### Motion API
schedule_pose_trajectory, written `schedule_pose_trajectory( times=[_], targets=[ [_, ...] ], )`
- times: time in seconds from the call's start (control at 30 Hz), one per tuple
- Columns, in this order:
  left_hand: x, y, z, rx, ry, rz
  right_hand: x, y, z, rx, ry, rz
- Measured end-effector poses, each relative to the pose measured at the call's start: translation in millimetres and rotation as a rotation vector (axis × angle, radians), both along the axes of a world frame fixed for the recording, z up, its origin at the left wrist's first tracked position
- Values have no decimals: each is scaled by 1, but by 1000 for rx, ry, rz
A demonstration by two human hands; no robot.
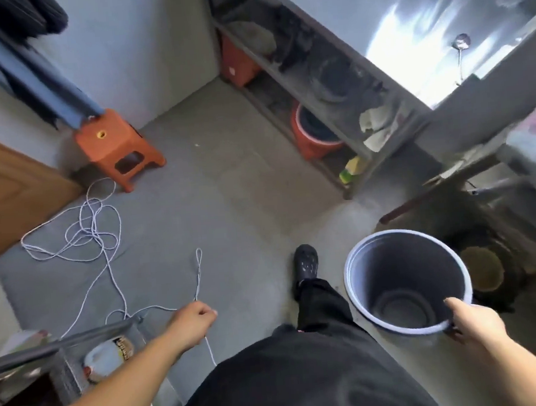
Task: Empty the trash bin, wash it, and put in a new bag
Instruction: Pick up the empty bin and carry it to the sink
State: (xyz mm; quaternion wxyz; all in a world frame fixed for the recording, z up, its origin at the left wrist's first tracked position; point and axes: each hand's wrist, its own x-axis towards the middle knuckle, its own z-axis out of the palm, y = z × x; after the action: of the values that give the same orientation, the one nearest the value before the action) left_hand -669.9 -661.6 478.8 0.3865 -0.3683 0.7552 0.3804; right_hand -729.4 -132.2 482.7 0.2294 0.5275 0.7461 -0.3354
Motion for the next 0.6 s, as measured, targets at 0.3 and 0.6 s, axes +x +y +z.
schedule_pose_trajectory(
  times=[0.3, 0.6],
  targets=[
    [-97, 7, 31, -78, -3, 93, -200, -54, -31, -247, 31, 128],
    [-148, -43, 19, -96, -49, 219, -384, -185, 1, -382, 72, 254]
  ],
)
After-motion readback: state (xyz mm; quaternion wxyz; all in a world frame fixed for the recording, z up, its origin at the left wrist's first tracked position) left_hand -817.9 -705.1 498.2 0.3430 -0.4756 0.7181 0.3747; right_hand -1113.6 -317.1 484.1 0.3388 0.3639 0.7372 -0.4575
